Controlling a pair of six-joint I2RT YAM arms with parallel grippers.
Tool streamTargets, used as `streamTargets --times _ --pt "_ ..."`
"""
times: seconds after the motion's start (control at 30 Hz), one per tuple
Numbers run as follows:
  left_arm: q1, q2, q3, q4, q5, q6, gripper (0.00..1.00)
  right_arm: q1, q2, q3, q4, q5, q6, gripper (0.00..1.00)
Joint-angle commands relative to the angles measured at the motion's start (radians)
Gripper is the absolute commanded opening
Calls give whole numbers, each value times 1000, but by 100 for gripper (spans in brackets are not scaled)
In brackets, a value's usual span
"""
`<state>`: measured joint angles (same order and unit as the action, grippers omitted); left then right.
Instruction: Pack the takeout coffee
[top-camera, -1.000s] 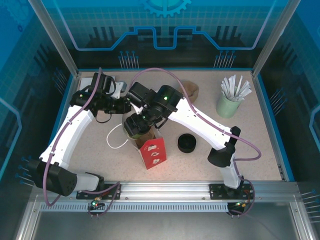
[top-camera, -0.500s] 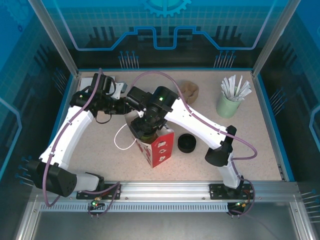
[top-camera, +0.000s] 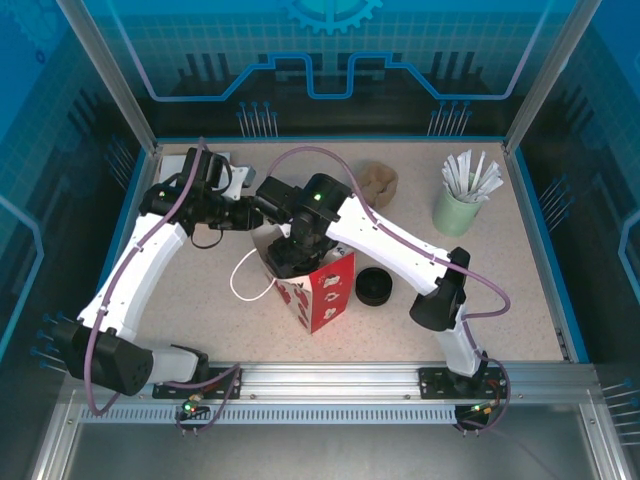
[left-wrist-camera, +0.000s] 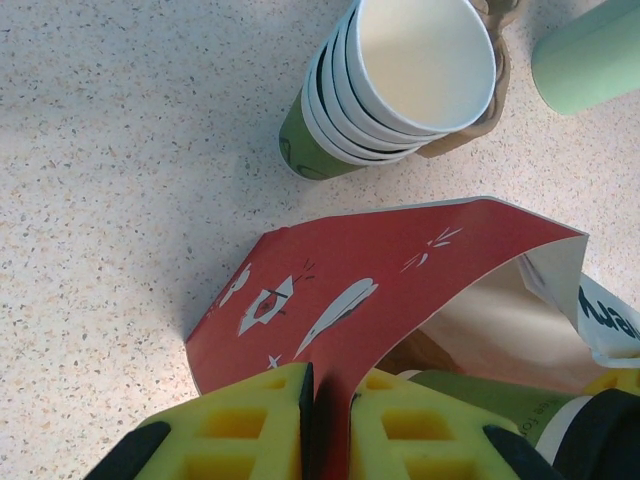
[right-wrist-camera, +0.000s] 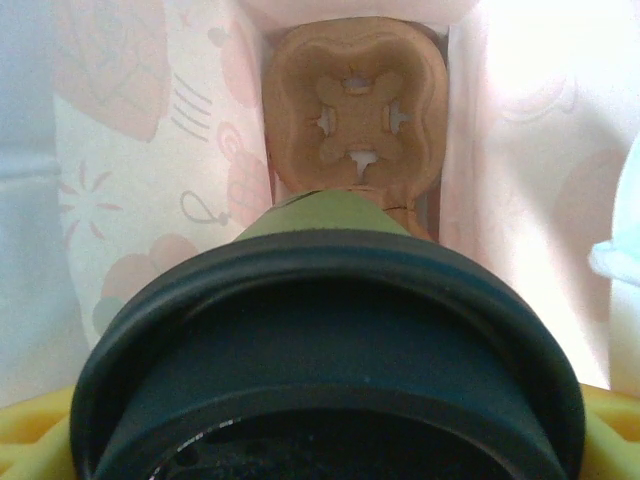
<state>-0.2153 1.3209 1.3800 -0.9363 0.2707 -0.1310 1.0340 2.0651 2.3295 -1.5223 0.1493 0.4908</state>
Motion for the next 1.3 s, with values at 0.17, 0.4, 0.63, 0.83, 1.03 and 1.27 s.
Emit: streamTargets --times 0.17,0.4,0.63,0.83,1.03,1.27 --pt "-11 -43 -23 -13 32 -12 17 -3 46 21 -91 4 -28 76" --pt "-19 -28 -22 -20 16 -9 35 26 56 54 -70 10 -67 76" --pt "13 -7 59 -42 64 53 63 18 -39 -26 -41 25 -135 77" --pt "13 60 145 -77 128 148 74 -1 -99 -78 13 8 -221 78" --pt "11 133 196 -113 204 206 76 -12 -93 -70 27 -23 -242 78" --pt "-17 181 197 -128 250 240 72 -12 -76 -16 12 -26 -242 78"
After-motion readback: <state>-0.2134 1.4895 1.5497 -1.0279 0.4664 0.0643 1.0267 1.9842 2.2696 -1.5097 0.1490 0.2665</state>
